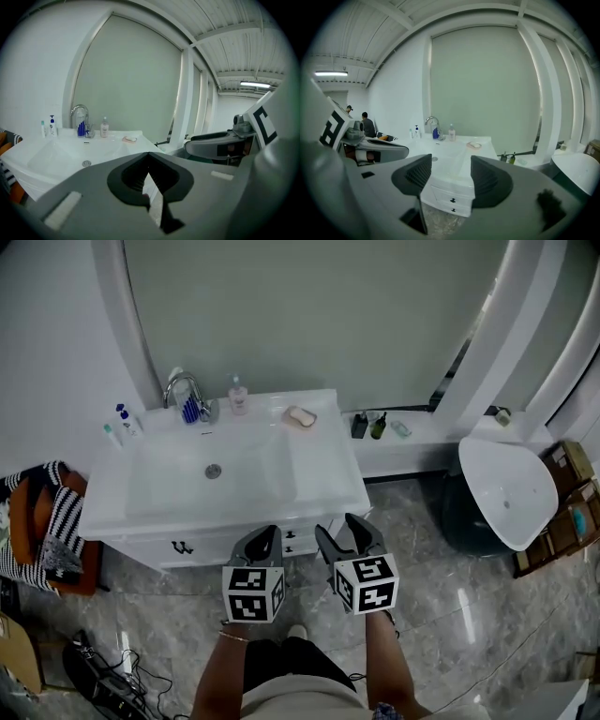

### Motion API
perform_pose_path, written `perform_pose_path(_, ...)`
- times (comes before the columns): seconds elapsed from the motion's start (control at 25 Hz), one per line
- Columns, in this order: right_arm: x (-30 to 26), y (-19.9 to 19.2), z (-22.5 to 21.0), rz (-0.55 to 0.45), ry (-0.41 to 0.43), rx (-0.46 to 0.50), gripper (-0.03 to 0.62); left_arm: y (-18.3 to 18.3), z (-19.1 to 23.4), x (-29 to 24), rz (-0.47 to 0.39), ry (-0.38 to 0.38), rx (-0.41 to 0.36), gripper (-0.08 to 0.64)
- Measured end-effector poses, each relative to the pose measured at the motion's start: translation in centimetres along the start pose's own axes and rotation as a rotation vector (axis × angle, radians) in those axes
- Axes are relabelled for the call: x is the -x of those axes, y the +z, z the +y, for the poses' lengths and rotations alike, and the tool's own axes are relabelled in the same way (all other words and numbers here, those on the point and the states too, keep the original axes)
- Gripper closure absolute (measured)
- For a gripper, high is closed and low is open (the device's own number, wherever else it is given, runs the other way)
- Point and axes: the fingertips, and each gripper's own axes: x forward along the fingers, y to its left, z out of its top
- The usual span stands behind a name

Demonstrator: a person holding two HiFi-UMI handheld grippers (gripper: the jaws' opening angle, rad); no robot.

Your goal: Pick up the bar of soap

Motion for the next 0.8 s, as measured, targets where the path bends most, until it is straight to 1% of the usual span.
perform_pose_path(0.12,-0.7,-0.4,-0.5,0.016,0.015,0.003,0.339,0.1,-0.2,-0.7,0.014,0.010,-0.017,0.551)
perform_pose_path(0.32,-1.6,0.0,-0.9,0.014,0.029,0.021,0.339,0.9,0.4,-1.6,0.002,0.033,-0.015,0.551)
perform_pose_path(0.56,-2.7,1.5,-3.0,-0.016,0.000,0.032,0.339,1.8,0.7,-4.0,-0.006,0.023,-0.016,0.551)
perform_pose_path(0.72,-4.1,2.7,-4.5,-0.035,-0.026,0.037,0.339,2.5,1.7,-6.1,-0.015,0.016,-0.015,0.551)
perform_pose_path(0.8,-5.1,3.0,-5.1,-0.031,-0.018,0.040,0.339,3.1,2.2,-7.4,-0.020,0.008,-0.015,0.551)
